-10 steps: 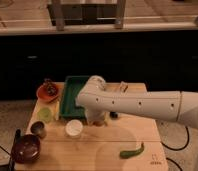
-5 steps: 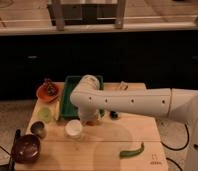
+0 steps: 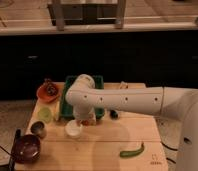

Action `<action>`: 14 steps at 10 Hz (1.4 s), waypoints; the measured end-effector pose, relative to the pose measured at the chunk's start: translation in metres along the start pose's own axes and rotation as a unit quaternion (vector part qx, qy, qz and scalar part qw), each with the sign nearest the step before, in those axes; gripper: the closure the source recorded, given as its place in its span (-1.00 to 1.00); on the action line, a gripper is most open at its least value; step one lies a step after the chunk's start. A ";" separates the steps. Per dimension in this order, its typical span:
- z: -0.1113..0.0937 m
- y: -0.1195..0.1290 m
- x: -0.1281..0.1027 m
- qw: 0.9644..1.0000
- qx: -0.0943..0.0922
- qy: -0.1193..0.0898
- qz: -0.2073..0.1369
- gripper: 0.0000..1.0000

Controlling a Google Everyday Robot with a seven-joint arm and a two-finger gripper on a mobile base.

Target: Place apple in paper cup

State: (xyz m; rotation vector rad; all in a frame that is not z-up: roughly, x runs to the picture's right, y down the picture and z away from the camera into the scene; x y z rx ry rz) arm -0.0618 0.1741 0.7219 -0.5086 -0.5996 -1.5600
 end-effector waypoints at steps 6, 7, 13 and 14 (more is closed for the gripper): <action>0.004 -0.021 0.002 0.999 0.019 -0.012 -0.036 0.98; 0.004 -0.023 0.003 0.999 0.022 -0.013 -0.040 0.98; 0.007 -0.033 0.009 0.997 0.043 -0.021 -0.061 0.98; 0.008 -0.033 0.010 0.997 0.046 -0.022 -0.063 0.98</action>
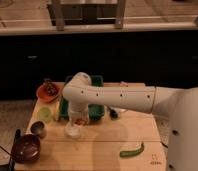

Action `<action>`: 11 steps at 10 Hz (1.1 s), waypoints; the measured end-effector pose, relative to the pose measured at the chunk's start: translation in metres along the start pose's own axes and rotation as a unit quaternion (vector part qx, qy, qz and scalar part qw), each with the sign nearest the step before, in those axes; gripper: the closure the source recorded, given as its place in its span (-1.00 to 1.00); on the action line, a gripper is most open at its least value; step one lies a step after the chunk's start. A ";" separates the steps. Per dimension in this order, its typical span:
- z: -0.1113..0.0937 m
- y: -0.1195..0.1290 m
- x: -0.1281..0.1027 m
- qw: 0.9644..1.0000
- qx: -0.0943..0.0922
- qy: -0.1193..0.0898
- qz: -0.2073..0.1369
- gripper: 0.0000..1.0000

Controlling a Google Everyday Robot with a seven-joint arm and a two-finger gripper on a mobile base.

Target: Place apple in paper cup

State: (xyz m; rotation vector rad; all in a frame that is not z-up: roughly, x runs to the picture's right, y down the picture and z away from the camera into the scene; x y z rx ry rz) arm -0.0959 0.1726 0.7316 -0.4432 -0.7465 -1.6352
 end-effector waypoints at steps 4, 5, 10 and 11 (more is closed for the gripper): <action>0.001 -0.003 0.004 1.000 0.018 -0.005 -0.009 0.98; 0.001 -0.002 0.004 1.000 0.020 -0.006 -0.011 0.98; 0.001 -0.003 0.007 0.999 0.039 -0.017 -0.023 0.98; 0.001 -0.003 0.007 0.999 0.042 -0.020 -0.025 0.90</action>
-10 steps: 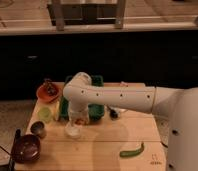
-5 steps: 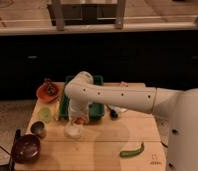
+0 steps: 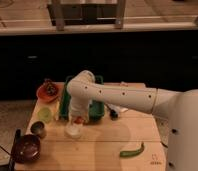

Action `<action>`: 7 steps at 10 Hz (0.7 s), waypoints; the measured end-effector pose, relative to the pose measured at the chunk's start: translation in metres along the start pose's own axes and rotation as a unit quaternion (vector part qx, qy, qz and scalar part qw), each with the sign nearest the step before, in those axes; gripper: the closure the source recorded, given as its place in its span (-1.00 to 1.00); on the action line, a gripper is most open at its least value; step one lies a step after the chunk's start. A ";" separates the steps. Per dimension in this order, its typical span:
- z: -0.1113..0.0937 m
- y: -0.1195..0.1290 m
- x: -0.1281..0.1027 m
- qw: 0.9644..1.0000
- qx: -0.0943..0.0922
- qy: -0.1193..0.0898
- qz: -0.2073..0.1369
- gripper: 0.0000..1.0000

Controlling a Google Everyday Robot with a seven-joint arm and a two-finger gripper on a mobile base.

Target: Place apple in paper cup

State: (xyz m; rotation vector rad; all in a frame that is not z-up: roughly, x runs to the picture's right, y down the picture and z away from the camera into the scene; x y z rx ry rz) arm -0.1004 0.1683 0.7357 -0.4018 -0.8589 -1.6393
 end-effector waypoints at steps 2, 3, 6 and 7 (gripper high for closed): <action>0.000 -0.002 0.001 1.000 0.006 -0.005 -0.006 0.86; 0.000 -0.002 0.001 1.000 0.009 -0.007 -0.009 0.90; 0.000 -0.003 0.001 0.999 0.019 -0.021 -0.019 0.97; 0.001 -0.003 0.000 0.999 0.023 -0.026 -0.022 0.97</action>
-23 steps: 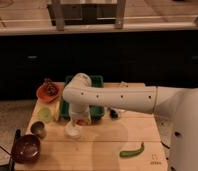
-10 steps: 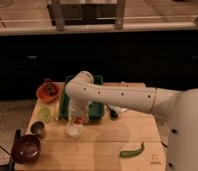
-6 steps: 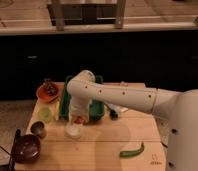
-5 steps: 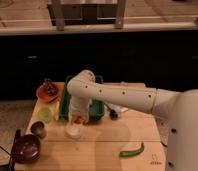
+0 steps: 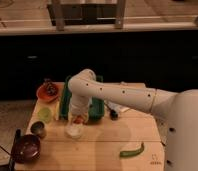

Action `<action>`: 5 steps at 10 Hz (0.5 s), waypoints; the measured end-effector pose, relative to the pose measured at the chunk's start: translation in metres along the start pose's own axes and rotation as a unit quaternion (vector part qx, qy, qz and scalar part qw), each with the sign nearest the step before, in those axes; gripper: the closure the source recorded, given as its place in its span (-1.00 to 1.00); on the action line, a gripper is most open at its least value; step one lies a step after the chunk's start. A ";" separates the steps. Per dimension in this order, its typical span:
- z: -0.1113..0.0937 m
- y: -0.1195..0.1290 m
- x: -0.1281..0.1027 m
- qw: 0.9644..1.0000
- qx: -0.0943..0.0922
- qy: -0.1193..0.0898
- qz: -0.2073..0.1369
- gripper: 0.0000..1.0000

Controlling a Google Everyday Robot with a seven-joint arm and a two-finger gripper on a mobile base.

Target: Place apple in paper cup

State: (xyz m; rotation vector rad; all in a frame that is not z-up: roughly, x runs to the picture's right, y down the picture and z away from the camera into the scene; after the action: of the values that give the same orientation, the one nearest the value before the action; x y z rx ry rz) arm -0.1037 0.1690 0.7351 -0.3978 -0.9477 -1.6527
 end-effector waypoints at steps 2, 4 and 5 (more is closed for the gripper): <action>0.001 -0.001 -0.001 1.000 0.005 -0.008 -0.005 0.97; 0.001 -0.003 -0.002 1.000 0.009 -0.016 -0.011 0.97; 0.002 -0.004 -0.003 1.000 0.011 -0.020 -0.014 0.97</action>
State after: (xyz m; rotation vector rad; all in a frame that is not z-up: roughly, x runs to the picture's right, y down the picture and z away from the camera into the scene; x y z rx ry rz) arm -0.1067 0.1720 0.7329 -0.4052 -1.0036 -1.6641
